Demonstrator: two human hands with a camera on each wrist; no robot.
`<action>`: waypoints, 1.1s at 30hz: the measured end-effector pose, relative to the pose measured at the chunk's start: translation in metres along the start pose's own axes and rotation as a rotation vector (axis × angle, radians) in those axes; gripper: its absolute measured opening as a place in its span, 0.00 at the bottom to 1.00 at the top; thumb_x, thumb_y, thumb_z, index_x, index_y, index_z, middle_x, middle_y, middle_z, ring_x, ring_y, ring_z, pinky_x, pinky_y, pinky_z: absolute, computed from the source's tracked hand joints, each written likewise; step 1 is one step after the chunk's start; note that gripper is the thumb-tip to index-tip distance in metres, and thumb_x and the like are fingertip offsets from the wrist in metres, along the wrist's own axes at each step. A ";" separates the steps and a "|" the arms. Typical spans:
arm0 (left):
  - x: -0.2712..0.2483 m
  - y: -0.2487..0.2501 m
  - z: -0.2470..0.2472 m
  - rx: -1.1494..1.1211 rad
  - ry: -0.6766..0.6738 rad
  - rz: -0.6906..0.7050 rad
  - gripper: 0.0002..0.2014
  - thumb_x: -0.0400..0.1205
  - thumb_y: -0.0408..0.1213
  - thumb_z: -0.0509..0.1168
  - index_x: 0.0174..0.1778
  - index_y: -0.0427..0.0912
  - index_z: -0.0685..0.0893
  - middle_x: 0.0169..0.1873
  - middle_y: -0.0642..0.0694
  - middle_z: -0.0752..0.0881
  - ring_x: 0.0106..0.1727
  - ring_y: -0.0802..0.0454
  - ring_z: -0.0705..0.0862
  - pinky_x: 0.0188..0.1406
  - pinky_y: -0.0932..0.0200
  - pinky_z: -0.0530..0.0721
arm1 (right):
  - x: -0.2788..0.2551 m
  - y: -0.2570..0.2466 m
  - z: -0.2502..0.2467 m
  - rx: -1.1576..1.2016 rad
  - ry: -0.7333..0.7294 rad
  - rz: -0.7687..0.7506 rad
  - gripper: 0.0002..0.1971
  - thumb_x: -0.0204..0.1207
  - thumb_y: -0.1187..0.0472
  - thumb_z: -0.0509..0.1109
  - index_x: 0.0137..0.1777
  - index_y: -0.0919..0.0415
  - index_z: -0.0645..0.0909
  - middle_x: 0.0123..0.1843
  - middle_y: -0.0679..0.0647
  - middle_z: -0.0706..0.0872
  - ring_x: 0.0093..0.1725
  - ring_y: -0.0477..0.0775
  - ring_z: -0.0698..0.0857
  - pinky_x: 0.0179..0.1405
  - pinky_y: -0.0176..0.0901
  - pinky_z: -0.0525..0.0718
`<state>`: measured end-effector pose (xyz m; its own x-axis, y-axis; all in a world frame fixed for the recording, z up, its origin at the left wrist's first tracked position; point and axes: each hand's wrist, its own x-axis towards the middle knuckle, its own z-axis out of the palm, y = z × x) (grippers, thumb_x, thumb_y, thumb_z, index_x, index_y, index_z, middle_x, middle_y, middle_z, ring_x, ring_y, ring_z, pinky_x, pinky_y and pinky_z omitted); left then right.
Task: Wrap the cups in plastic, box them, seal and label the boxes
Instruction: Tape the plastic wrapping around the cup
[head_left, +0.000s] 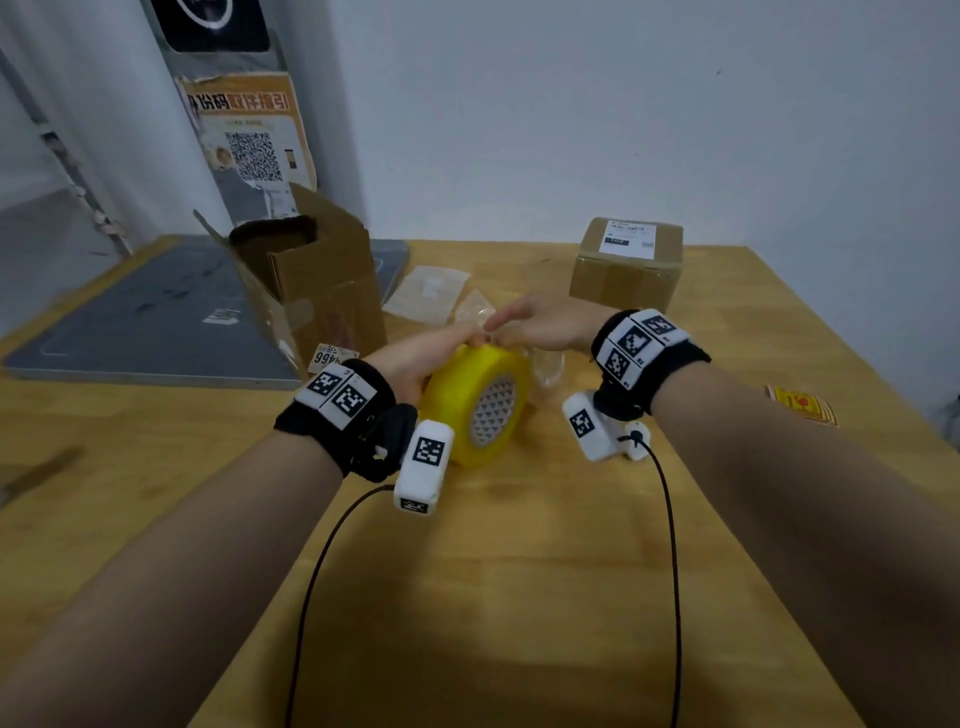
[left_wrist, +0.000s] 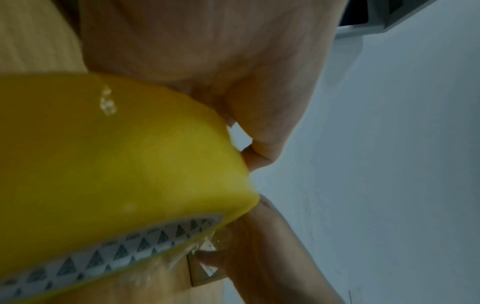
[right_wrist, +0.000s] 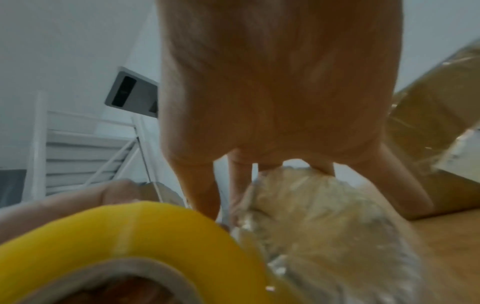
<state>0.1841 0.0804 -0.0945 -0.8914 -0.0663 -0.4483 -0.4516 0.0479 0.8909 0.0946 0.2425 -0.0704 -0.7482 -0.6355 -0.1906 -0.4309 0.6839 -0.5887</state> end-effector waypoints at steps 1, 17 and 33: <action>0.003 0.002 -0.002 0.021 0.023 -0.008 0.23 0.82 0.43 0.64 0.73 0.41 0.82 0.65 0.32 0.88 0.63 0.36 0.87 0.71 0.39 0.83 | -0.001 0.007 0.000 0.044 0.002 0.009 0.22 0.84 0.47 0.72 0.77 0.46 0.81 0.72 0.49 0.82 0.65 0.47 0.82 0.49 0.37 0.75; -0.004 0.024 -0.009 0.619 0.012 0.080 0.22 0.78 0.52 0.78 0.66 0.47 0.90 0.56 0.43 0.92 0.55 0.43 0.91 0.63 0.43 0.89 | -0.005 0.048 0.032 0.064 0.061 0.004 0.38 0.62 0.58 0.90 0.69 0.38 0.76 0.76 0.54 0.64 0.71 0.57 0.71 0.67 0.49 0.78; -0.006 0.008 0.000 1.128 0.228 0.126 0.32 0.79 0.48 0.78 0.80 0.48 0.80 0.81 0.45 0.75 0.79 0.43 0.76 0.69 0.52 0.76 | -0.024 0.022 0.037 -0.229 0.185 0.028 0.30 0.65 0.55 0.86 0.67 0.37 0.81 0.64 0.49 0.68 0.63 0.62 0.76 0.60 0.55 0.83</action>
<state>0.1855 0.0812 -0.0844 -0.9569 -0.1705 -0.2350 -0.2393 0.9215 0.3060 0.1217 0.2595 -0.1079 -0.8317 -0.5534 -0.0450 -0.4958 0.7768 -0.3884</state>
